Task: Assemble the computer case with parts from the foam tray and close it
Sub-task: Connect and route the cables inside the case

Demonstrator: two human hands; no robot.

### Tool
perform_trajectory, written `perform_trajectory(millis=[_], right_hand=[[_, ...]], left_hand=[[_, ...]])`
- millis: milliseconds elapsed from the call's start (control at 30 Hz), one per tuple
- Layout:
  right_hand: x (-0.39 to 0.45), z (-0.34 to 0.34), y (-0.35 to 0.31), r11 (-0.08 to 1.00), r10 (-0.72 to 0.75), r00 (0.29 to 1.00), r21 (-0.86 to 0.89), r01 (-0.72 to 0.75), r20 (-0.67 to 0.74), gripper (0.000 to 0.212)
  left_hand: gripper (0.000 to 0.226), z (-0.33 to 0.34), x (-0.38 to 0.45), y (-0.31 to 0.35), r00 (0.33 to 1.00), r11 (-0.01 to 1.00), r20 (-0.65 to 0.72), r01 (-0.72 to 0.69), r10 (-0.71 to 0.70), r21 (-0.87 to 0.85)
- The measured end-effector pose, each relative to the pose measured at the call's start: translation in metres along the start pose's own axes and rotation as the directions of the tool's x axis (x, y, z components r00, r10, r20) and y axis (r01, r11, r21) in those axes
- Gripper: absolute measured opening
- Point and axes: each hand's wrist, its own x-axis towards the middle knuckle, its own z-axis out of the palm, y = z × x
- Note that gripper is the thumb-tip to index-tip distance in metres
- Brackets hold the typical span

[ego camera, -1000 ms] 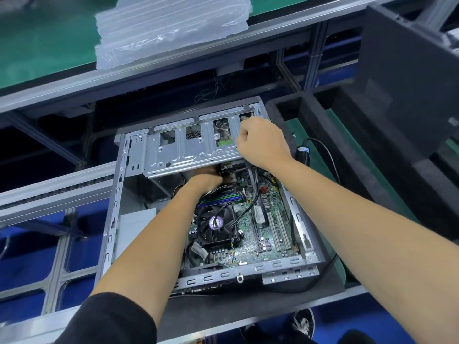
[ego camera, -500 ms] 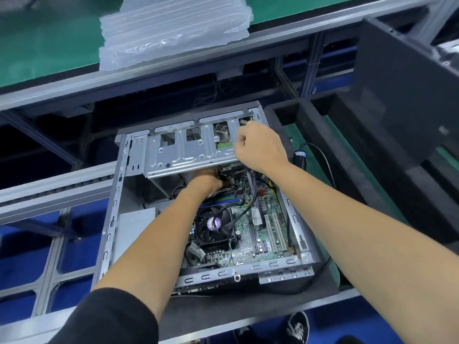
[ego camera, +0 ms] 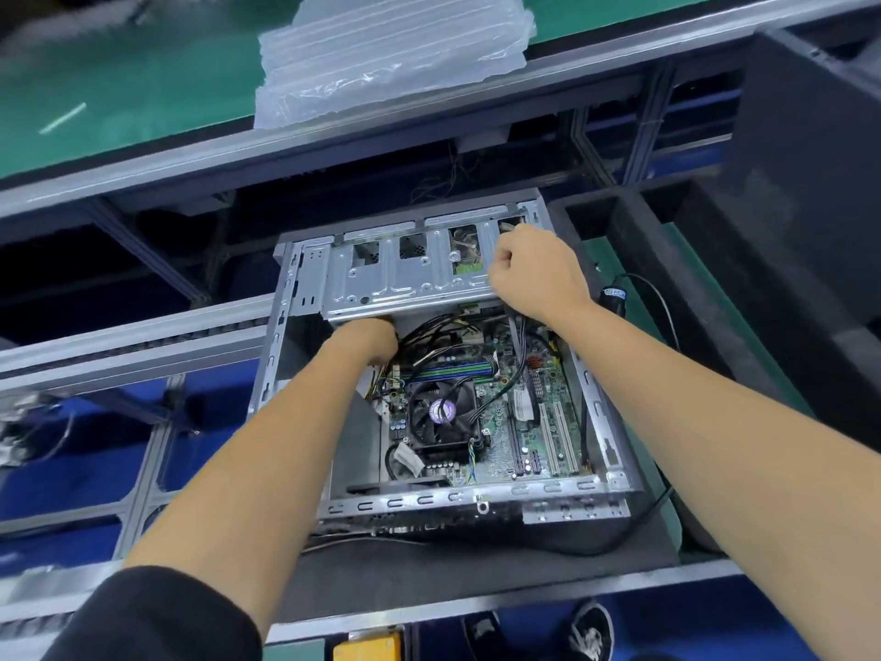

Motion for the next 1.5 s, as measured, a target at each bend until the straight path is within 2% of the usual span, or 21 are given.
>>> perform_trajectory(millis=[67,133,333,467,567,667,800,900,967,1033,1100,1167,1233,1333,1400,1467,1500], right_hand=[[0.0,0.001,-0.001,1.0,-0.006,1.0,-0.001,0.006,-0.005,0.026],[0.0,0.0,0.0,1.0,-0.008,1.0,-0.002,0.008,-0.013,0.029],[0.0,0.0,-0.001,1.0,0.002,1.0,-0.01,-0.002,-0.013,0.031],[0.0,0.0,-0.001,1.0,0.0,1.0,-0.013,0.0,-0.008,0.031],[0.0,0.001,-0.001,1.0,-0.005,1.0,-0.012,0.005,-0.014,0.033],[0.0,0.001,-0.001,1.0,-0.005,1.0,-0.026,0.005,-0.016,0.032],[0.0,0.001,-0.001,0.999,-0.009,1.0,-0.031,0.008,-0.02,0.03],[0.001,0.001,0.0,1.0,-0.007,1.0,-0.029,0.007,-0.021,0.03],[0.001,0.002,0.0,1.0,-0.008,1.0,-0.028,0.007,-0.021,0.03],[0.002,0.002,0.0,0.999,-0.01,1.0,-0.035,0.009,-0.019,0.03],[0.001,0.003,0.0,0.999,-0.007,1.0,-0.04,0.007,-0.018,0.028],[0.001,0.002,0.001,0.999,-0.005,1.0,-0.044,0.004,-0.02,0.023],[0.001,0.003,0.0,0.999,-0.008,1.0,-0.045,0.008,-0.019,0.021],[0.002,0.003,0.0,0.999,-0.007,1.0,-0.05,0.006,-0.019,0.02],[0.001,0.003,0.0,0.999,-0.003,1.0,-0.045,0.002,-0.025,0.019],[0.001,0.003,-0.001,0.999,-0.009,1.0,-0.041,0.008,-0.023,0.02],[0.001,0.002,-0.001,0.999,-0.01,1.0,-0.036,0.009,-0.021,0.02]], left_hand=[[0.02,0.0,-0.004,-0.004,1.0,1.0,0.0,0.007,-0.007,0.016],[0.02,0.003,-0.004,-0.002,1.0,1.0,0.004,0.021,-0.021,0.005],[0.016,0.002,-0.002,-0.009,0.988,1.0,0.151,0.011,-0.014,0.015],[0.011,0.002,-0.001,-0.005,0.992,0.997,0.124,-0.021,0.011,0.08],[0.024,0.001,-0.002,-0.003,0.993,0.994,0.114,-0.026,0.013,0.109],[0.023,-0.001,0.0,-0.007,0.995,0.999,0.085,-0.05,0.049,0.019],[0.051,0.005,0.001,-0.012,0.992,0.993,-0.04,-0.119,0.118,-0.016],[0.044,0.007,0.0,-0.01,0.972,0.976,-0.097,-0.217,0.213,-0.029],[0.041,0.006,-0.001,-0.01,0.969,0.958,-0.071,-0.244,0.236,-0.149],[0.045,0.005,-0.003,-0.011,0.962,0.894,0.0,-0.252,0.272,-0.371],[0.045,0.004,-0.008,-0.012,0.953,0.862,0.014,-0.267,0.302,-0.43],[0.035,0.003,-0.011,-0.009,0.951,0.879,-0.041,-0.299,0.307,-0.371],[0.036,0.001,-0.015,-0.007,0.945,0.914,-0.078,-0.328,0.319,-0.238],[0.023,0.001,-0.028,-0.002,0.911,0.91,-0.112,-0.375,0.397,0.177],[0.024,-0.001,-0.037,0.005,0.88,0.859,-0.134,-0.395,0.455,0.326],[0.02,-0.001,-0.041,0.013,0.842,0.834,-0.114,-0.488,0.527,0.258],[0.015,0.0,-0.042,0.016,0.823,0.829,-0.106,-0.545,0.558,0.127]])
